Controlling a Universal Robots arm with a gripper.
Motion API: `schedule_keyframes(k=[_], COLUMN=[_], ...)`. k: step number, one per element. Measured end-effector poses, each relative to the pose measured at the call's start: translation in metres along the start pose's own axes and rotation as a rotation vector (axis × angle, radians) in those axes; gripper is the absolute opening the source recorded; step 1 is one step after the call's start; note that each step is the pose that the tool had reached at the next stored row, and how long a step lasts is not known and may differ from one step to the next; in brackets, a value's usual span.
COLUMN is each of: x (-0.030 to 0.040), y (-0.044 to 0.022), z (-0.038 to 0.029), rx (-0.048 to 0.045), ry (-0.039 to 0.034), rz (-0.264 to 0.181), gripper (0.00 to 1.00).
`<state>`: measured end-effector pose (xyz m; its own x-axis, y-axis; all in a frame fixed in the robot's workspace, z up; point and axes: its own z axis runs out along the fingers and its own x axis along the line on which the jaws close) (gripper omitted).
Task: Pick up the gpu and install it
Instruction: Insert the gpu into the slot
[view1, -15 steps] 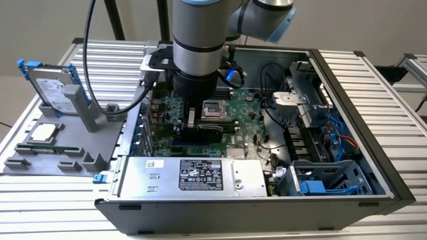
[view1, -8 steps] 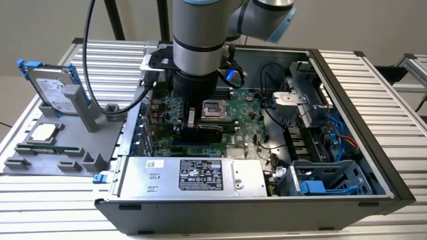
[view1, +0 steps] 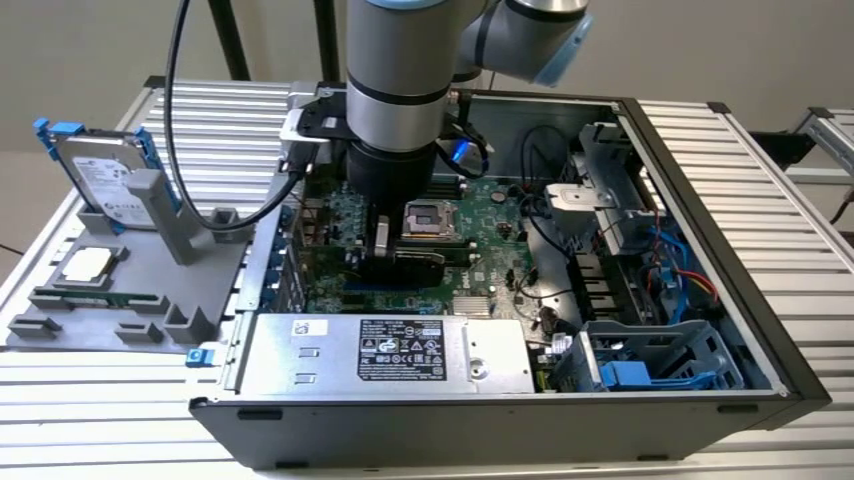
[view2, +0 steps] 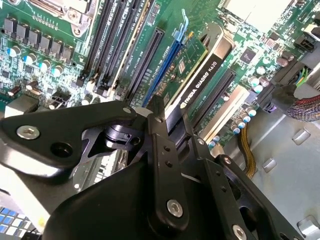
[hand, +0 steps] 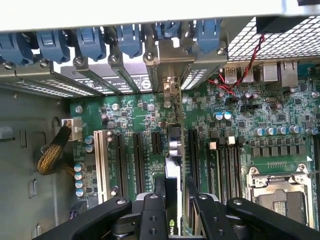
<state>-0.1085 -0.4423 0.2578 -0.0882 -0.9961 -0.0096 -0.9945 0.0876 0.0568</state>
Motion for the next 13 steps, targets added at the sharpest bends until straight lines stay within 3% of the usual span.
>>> schedule_keyframes(k=[13], x=[0.0001], y=[0.0019], z=[0.0026], rx=[0.0002], ry=[-0.0007], rz=[-0.011], gripper=[0.00])
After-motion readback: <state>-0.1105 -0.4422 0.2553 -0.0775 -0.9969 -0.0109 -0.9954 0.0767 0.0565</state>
